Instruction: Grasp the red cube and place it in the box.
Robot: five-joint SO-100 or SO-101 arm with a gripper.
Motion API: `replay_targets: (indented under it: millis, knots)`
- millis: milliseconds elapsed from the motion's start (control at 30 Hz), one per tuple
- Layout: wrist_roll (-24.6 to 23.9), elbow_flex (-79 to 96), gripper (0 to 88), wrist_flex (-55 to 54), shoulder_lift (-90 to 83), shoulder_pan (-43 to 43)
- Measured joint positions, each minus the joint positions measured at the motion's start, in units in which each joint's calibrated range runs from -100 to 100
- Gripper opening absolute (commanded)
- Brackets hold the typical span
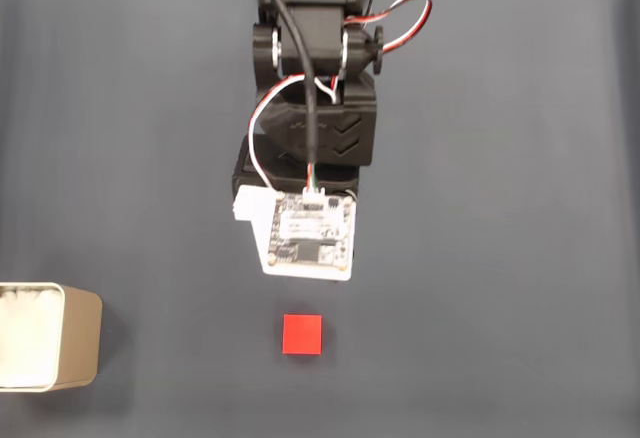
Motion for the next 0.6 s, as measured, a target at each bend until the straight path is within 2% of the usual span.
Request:
replay_targets:
  millis: [367,600]
  knots:
    - [0.00,-3.71,24.2,-0.08,5.30,0.74]
    - [1.61,-4.97,26.0,-1.43,7.99,0.96]
